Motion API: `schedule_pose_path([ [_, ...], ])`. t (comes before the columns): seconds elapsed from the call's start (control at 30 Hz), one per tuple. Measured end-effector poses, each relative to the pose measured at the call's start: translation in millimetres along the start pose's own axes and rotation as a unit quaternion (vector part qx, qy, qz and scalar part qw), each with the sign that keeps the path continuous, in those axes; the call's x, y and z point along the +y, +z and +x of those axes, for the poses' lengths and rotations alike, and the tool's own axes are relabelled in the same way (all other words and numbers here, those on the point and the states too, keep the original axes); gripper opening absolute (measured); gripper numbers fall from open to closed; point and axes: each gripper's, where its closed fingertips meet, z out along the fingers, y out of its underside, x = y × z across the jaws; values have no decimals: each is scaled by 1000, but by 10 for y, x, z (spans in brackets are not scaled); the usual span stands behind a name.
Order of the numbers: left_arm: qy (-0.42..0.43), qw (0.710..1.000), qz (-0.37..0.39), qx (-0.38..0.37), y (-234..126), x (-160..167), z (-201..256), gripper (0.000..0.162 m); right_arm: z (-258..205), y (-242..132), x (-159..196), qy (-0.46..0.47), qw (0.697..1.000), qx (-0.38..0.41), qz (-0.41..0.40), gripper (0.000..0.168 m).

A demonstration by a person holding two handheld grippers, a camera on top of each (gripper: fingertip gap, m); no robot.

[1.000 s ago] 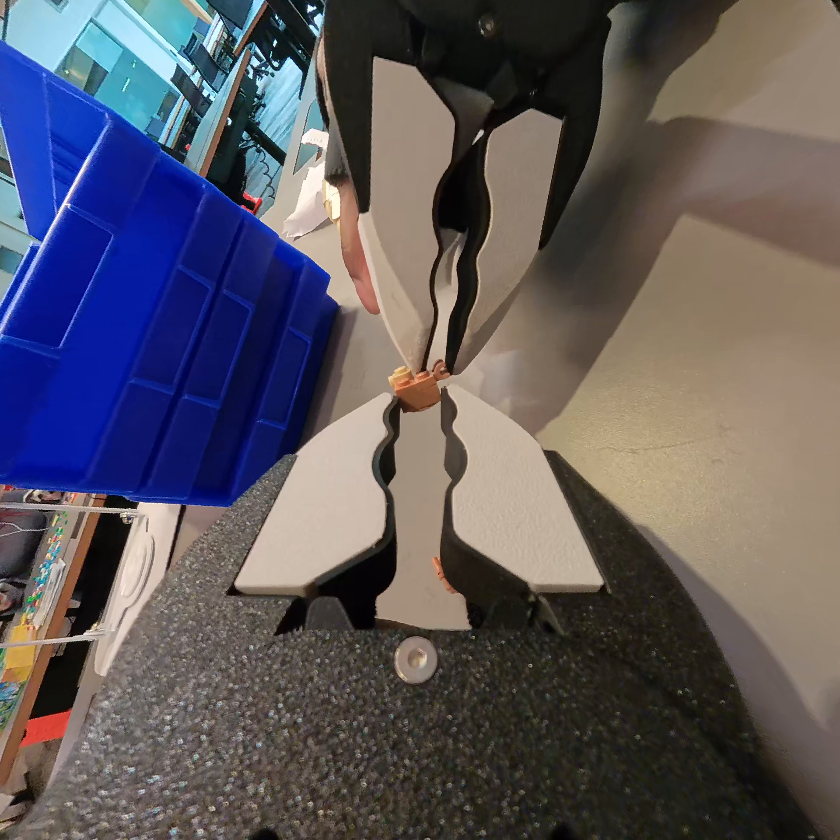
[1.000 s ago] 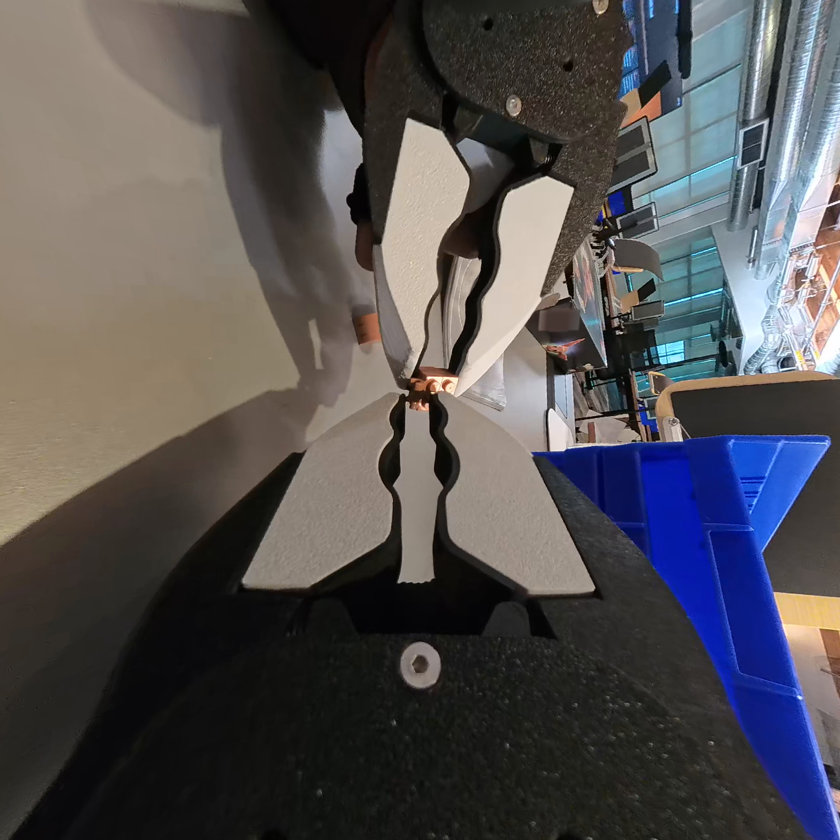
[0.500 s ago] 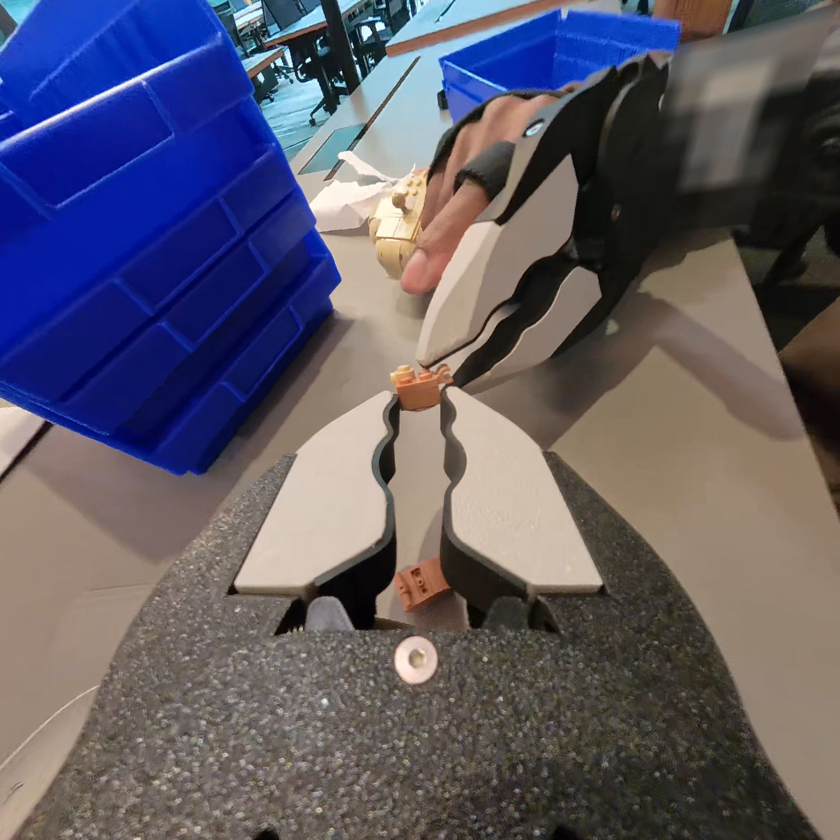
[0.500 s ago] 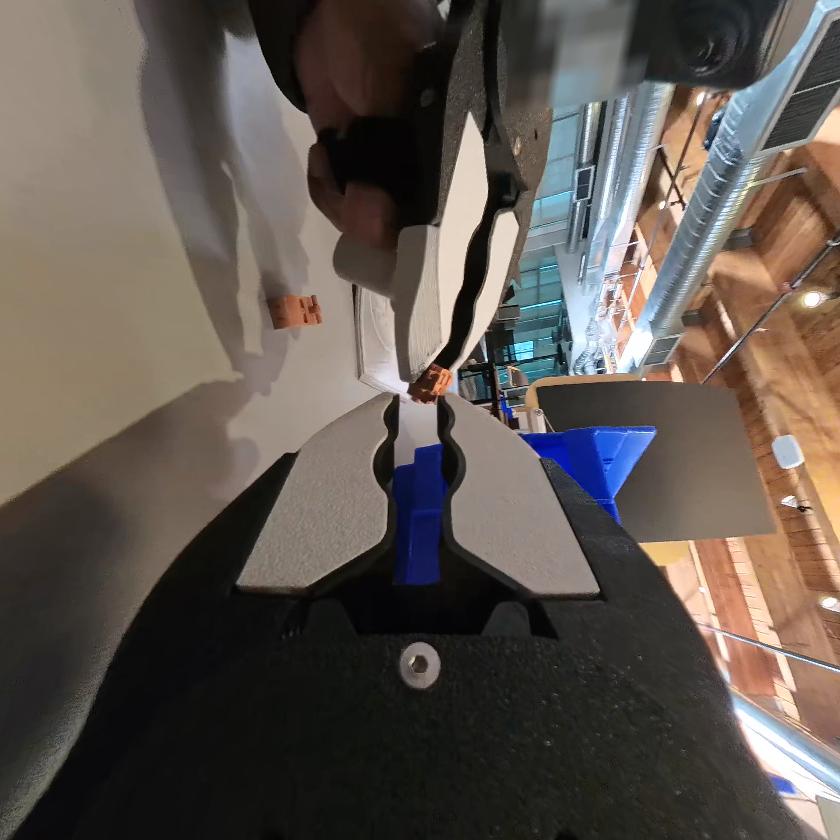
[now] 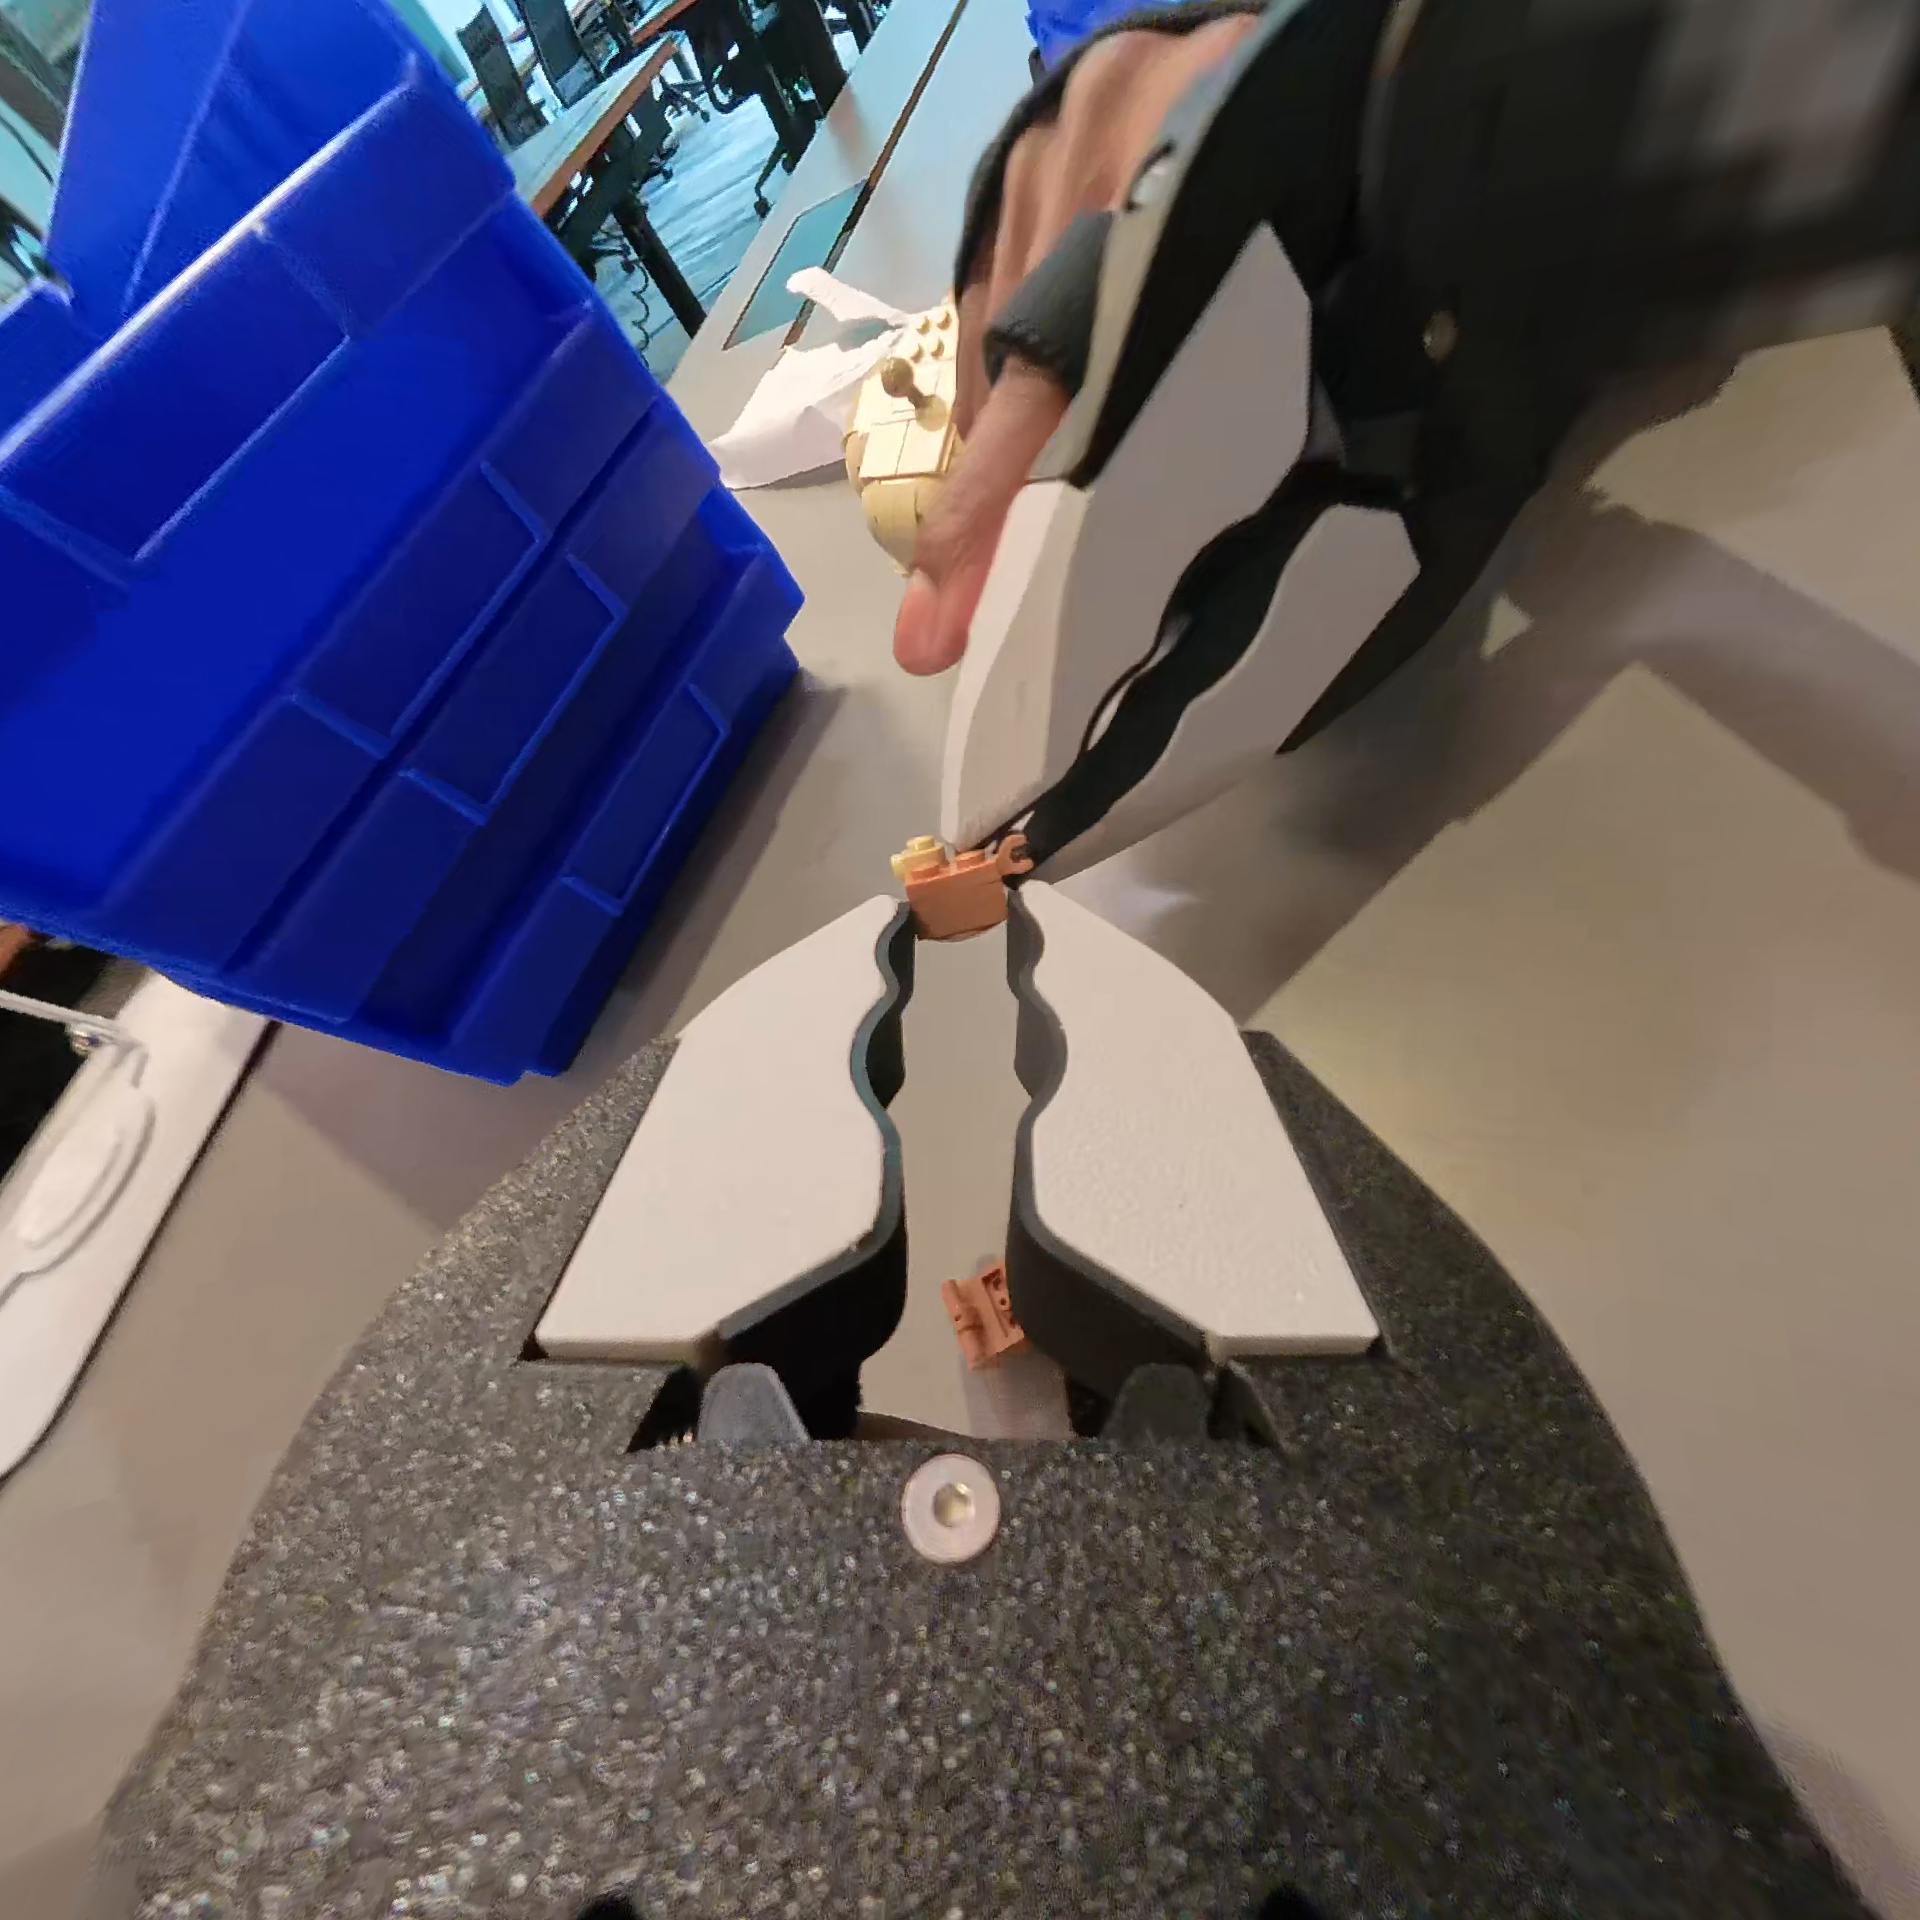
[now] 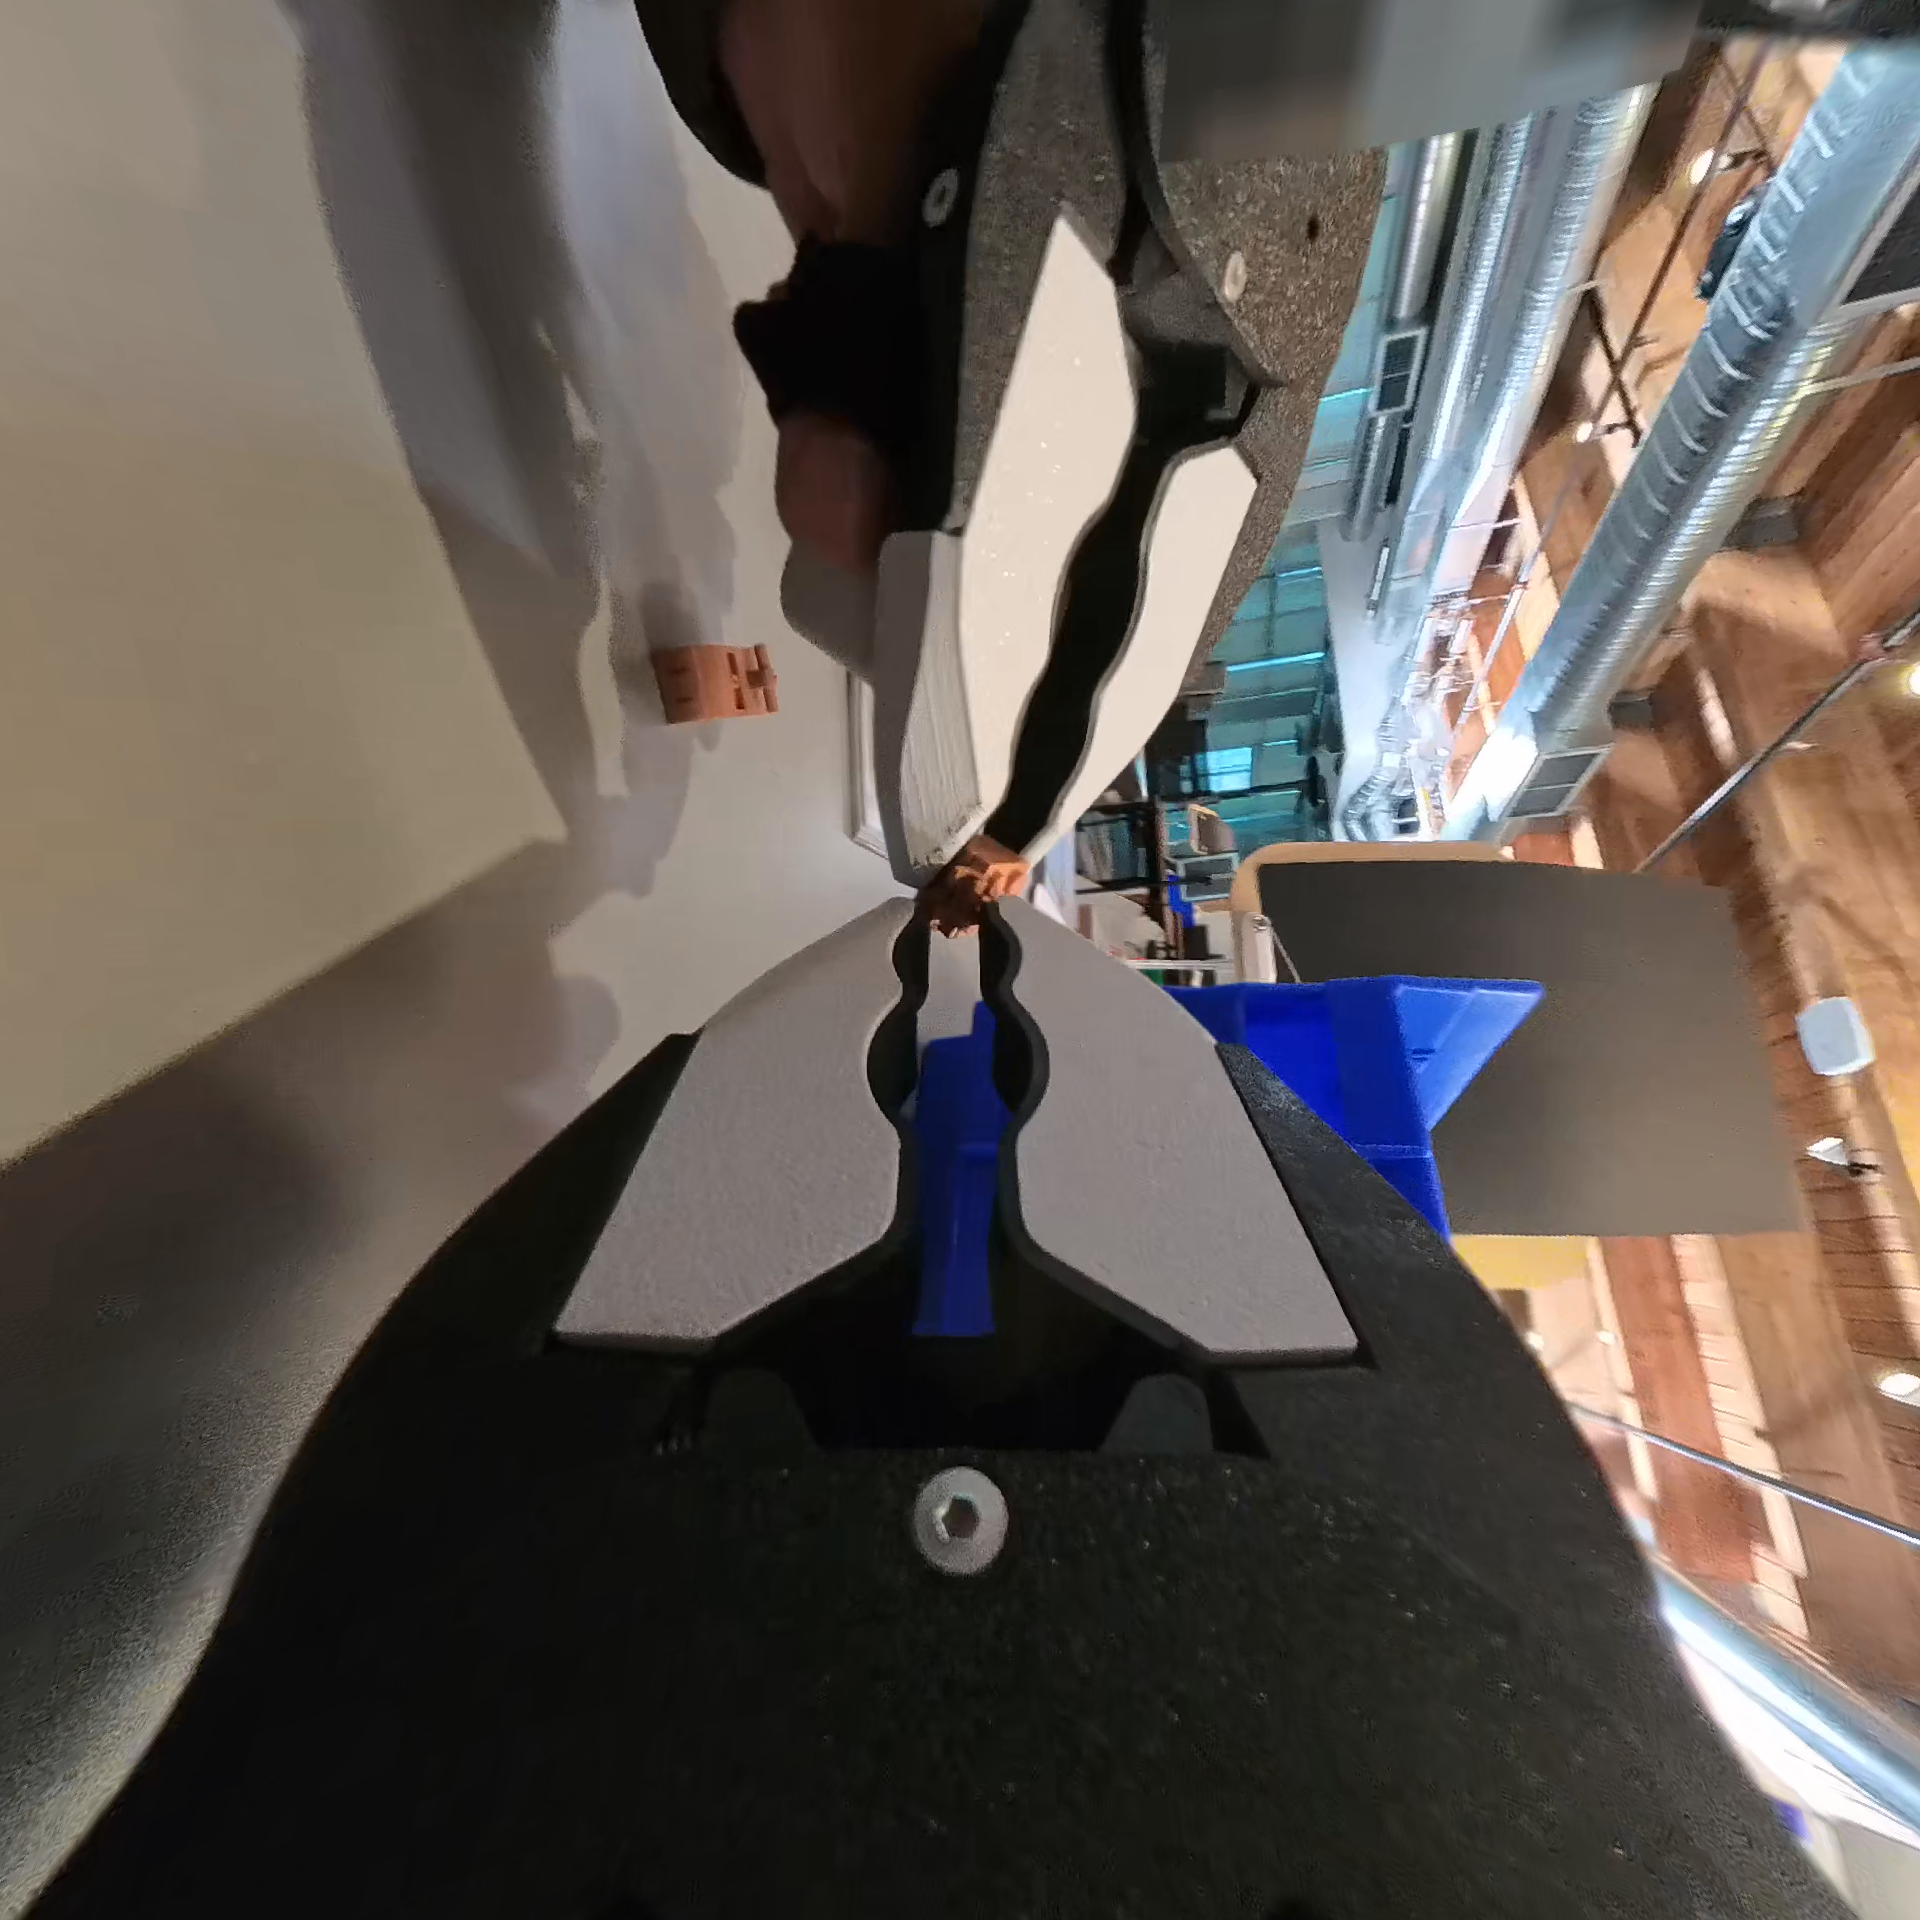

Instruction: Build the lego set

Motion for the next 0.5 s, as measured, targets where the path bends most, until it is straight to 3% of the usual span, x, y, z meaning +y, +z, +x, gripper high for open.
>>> schedule_pose_path([
  [0.5,108,994,-5,-6,19,-2,94,17,-91,-59,-10,94,992,-87,21,9],
])
